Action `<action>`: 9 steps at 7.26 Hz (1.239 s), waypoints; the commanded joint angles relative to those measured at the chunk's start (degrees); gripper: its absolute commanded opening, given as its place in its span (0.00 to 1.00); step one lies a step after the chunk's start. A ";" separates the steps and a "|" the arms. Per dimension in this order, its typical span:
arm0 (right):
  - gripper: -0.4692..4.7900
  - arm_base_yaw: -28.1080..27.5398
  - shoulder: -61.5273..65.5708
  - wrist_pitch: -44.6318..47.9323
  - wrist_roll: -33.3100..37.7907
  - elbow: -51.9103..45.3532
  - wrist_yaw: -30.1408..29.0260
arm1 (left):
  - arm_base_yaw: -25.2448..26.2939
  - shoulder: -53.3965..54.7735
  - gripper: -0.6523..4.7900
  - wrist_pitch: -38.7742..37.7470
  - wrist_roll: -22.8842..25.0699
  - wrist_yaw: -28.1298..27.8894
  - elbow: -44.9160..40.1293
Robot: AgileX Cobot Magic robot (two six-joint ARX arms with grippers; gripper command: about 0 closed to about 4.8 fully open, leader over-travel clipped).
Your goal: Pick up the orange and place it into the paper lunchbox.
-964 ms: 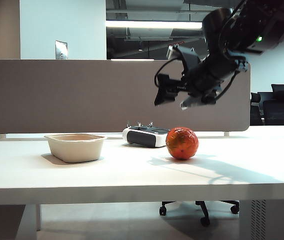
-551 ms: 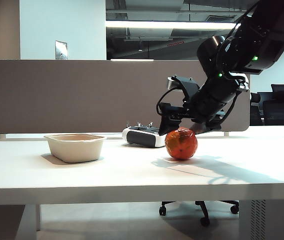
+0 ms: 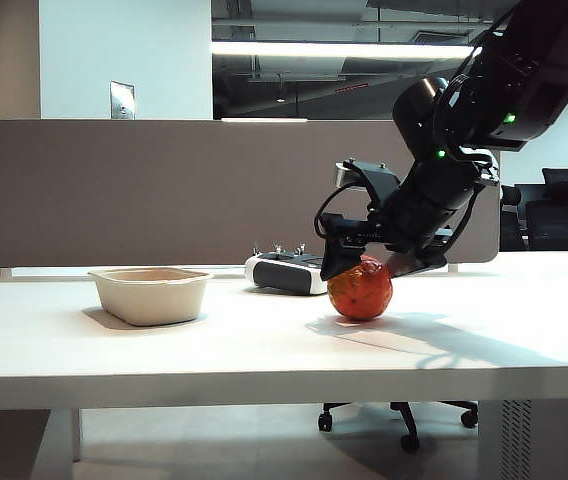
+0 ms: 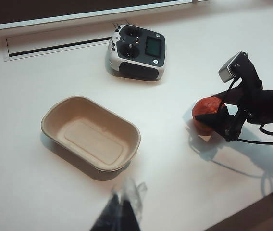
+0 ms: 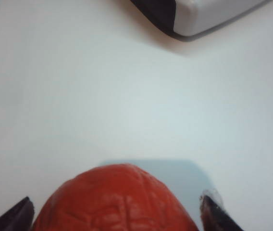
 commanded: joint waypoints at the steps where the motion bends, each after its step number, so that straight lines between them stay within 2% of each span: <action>1: 1.00 -0.04 -0.15 -0.22 -1.18 0.31 0.72 | 0.02 -0.07 0.11 0.20 0.50 -0.02 0.28; 3: 1.00 -0.04 0.09 -1.53 -1.46 0.31 0.72 | 0.02 -0.07 0.11 -0.59 0.48 -0.02 0.28; 4: 0.96 -0.04 0.09 -2.27 -2.27 0.28 0.72 | 0.02 -0.07 0.11 -0.59 0.48 -0.02 0.28; 5: 0.72 -0.02 0.09 -2.56 -2.89 0.26 0.70 | 0.02 -0.07 0.11 -0.66 0.48 -0.02 0.28; 8: 0.72 -0.02 0.09 -2.36 -2.91 0.26 0.72 | 0.02 -0.09 0.11 -2.32 0.81 -0.55 0.28; 9: 0.72 3.13 -4.63 0.70 -2.60 0.46 -0.90 | 0.02 -0.09 0.11 -6.95 0.87 -2.86 0.28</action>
